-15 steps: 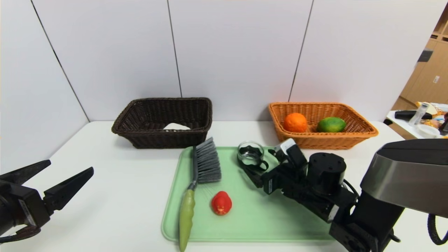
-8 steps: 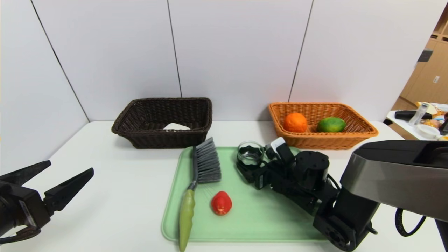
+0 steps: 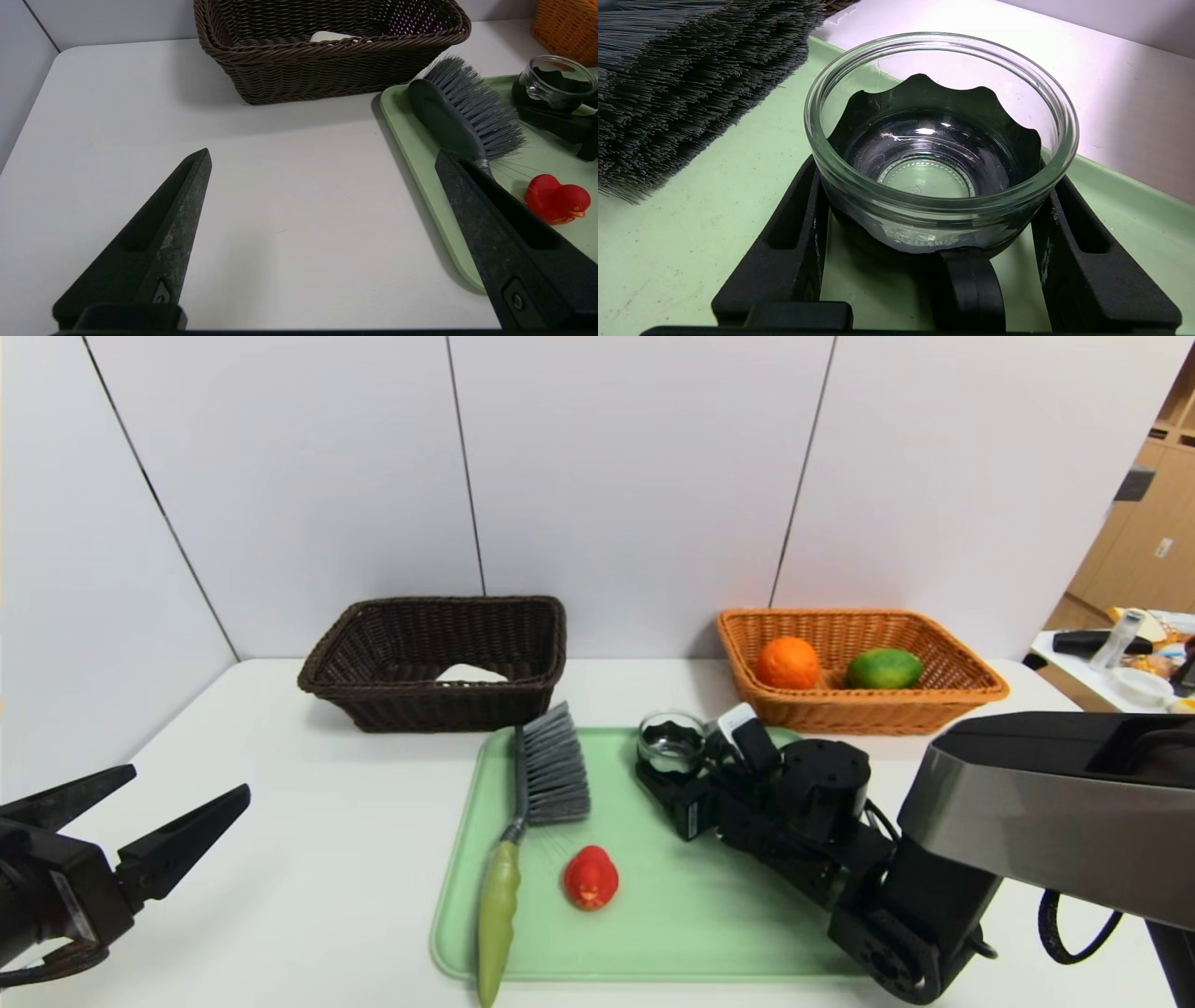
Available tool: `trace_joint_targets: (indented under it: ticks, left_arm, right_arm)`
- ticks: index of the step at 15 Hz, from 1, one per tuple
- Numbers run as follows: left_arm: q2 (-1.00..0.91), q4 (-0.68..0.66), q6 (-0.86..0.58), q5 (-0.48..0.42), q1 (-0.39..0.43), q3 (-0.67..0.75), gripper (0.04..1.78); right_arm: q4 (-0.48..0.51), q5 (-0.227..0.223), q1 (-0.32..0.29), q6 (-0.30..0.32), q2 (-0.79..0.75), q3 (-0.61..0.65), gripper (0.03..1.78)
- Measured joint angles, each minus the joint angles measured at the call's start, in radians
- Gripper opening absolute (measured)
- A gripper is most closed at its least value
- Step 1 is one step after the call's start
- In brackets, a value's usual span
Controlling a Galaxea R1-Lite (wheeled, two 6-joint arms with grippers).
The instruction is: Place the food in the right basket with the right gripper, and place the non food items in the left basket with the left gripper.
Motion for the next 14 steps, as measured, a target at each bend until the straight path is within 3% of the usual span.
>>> trace_joint_targets:
  ticks: [5, 11, 14]
  left_arm:
    - [0.0, 0.0, 0.002, 0.0, 0.0, -0.003, 1.69]
    - [0.001, 0.0, 0.002, 0.0, 0.0, -0.002, 1.69]
    - [0.001, 0.0, 0.001, 0.0, 0.0, -0.004, 1.69]
  right_arm:
    - [0.002, 0.0, 0.001, -0.01, -0.019, 0.0, 1.19]
    - [0.005, 0.009, 0.021, -0.04, -0.174, -0.064, 1.19]
    - [0.148, 0.011, 0.041, -0.047, -0.263, -0.187, 1.19]
